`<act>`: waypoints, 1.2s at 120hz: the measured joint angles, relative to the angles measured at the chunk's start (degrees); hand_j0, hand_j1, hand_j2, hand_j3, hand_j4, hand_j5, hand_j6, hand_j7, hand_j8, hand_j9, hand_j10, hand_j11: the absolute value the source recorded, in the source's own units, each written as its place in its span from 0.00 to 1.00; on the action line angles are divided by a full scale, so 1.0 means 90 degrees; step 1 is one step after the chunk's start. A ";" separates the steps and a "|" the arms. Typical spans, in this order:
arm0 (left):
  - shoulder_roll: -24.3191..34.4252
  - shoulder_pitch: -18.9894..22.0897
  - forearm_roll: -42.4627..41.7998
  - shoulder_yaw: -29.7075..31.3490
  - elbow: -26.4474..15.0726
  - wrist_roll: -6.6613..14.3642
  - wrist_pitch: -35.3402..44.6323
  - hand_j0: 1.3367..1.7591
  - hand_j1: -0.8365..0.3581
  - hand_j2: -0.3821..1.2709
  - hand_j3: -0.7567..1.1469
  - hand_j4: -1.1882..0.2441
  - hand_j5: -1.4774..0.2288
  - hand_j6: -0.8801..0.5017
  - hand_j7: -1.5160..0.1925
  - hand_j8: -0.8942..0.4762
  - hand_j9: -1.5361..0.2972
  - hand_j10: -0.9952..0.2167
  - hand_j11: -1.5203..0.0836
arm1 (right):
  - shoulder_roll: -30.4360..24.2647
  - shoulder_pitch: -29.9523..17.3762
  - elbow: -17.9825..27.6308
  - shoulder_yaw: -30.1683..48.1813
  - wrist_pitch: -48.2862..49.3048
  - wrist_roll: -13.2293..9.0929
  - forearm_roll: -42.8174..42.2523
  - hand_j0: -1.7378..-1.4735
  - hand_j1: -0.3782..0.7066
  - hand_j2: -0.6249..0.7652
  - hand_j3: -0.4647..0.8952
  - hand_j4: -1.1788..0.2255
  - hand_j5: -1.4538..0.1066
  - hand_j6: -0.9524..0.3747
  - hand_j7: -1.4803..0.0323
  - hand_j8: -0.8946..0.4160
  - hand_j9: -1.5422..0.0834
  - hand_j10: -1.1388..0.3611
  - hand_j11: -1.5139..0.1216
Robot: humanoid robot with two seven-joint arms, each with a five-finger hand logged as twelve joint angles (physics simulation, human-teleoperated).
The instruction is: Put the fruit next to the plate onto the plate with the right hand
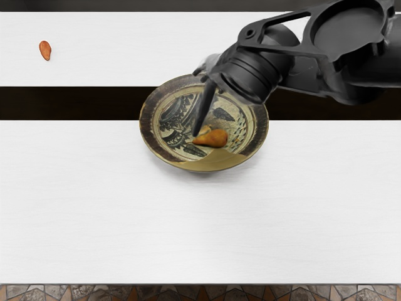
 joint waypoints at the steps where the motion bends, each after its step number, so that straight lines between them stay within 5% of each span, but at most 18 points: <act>1: 0.0000 0.0000 0.0000 0.0000 0.0000 0.0000 0.0000 0.76 0.99 0.23 0.40 0.83 0.87 0.64 0.89 0.65 0.84 0.82 0.95 | -0.0036 -0.0011 0.0037 0.0045 -0.0004 0.0000 0.0001 0.30 0.08 0.46 0.34 0.80 0.89 0.68 0.93 0.65 0.91 0.73 0.88; 31: 0.0000 0.0000 0.0000 0.0000 0.0000 0.0000 0.0000 0.76 0.99 0.23 0.40 0.83 0.87 0.64 0.89 0.65 0.84 0.82 0.95 | -0.1044 -0.0676 0.1274 0.1725 0.0130 0.0000 0.0002 0.30 0.06 0.45 0.34 0.81 0.90 0.69 0.95 0.66 0.92 0.74 0.90; 76: 0.0000 0.0000 0.0000 0.0000 0.0000 0.0000 0.0000 0.76 0.99 0.23 0.40 0.83 0.87 0.64 0.89 0.65 0.84 0.82 0.95 | -0.2772 -0.3409 0.2010 0.4640 0.3171 0.0000 0.0138 0.30 0.06 0.45 0.34 0.82 0.91 0.69 0.95 0.66 0.92 0.74 0.90; 111: 0.0000 0.0000 0.0005 -0.0001 0.0000 0.0000 0.0000 0.76 0.99 0.23 0.40 0.83 0.87 0.64 0.89 0.65 0.84 0.82 0.95 | -0.4442 -0.4413 0.2051 0.5042 0.5528 0.0000 0.0898 0.30 0.06 0.45 0.34 0.82 0.91 0.70 0.95 0.66 0.92 0.74 0.90; 144: 0.0000 0.0078 0.0005 0.0003 -0.0002 0.0000 -0.0002 0.76 0.99 0.23 0.40 0.83 0.87 0.64 0.89 0.65 0.84 0.82 0.95 | -0.5851 -0.4705 0.2036 0.5040 0.5994 0.0000 0.1265 0.30 0.06 0.45 0.34 0.82 0.91 0.70 0.95 0.66 0.93 0.74 0.90</act>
